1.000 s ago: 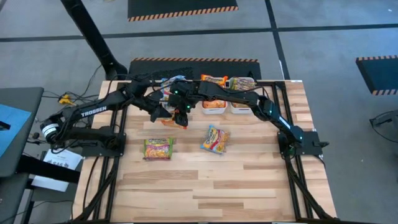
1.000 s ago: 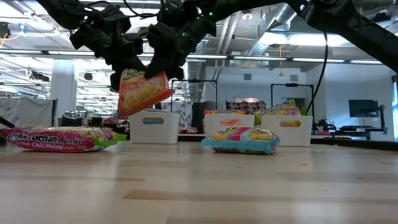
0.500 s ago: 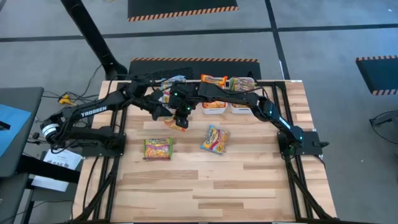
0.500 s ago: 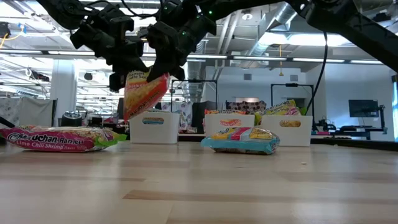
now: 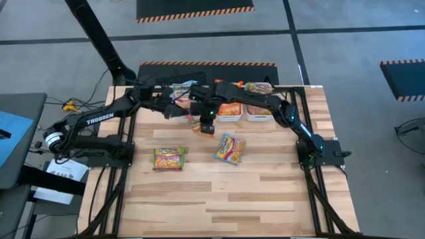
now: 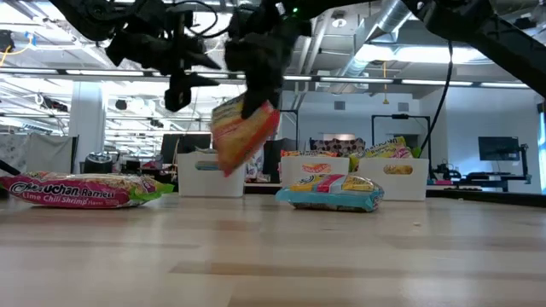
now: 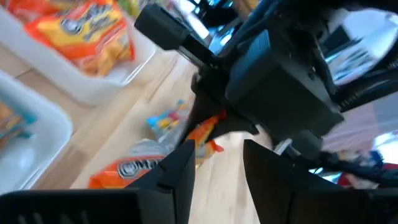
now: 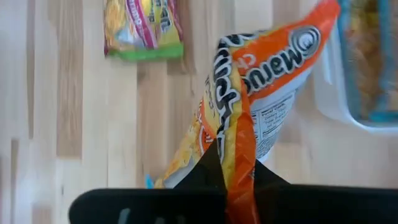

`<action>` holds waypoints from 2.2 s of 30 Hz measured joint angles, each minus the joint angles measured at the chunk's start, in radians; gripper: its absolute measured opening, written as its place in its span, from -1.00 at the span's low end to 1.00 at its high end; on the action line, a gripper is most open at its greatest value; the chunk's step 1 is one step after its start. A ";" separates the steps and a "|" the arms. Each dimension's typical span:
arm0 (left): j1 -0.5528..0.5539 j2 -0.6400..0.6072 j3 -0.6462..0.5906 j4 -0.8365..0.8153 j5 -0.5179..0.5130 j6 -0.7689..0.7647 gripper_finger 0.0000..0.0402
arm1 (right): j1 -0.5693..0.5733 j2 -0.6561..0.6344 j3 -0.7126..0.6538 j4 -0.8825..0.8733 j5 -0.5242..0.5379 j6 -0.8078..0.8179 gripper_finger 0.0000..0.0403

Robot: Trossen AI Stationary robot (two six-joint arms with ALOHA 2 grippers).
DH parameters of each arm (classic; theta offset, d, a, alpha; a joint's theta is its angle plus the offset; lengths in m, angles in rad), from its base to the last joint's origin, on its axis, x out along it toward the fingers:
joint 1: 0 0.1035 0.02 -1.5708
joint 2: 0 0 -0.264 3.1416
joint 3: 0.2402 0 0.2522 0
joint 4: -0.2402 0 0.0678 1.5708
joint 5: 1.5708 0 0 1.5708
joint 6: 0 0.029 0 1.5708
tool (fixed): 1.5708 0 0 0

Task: Sort Maruchan noodles
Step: Put the orange noodle pack into the middle white bin

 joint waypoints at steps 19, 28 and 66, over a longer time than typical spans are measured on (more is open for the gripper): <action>0.000 -0.003 0.000 0.123 -0.060 -0.093 -0.41 | -0.310 -0.186 -0.005 -0.310 -0.087 -0.328 -0.96; 0.000 -0.003 0.000 0.121 -0.158 -0.092 -0.41 | -0.379 -0.201 -0.194 -0.229 -0.220 -0.467 -0.96; 0.000 -0.003 -0.001 0.114 -0.211 0.036 -0.41 | -0.317 -0.178 -0.304 -0.093 0.124 -0.376 -0.12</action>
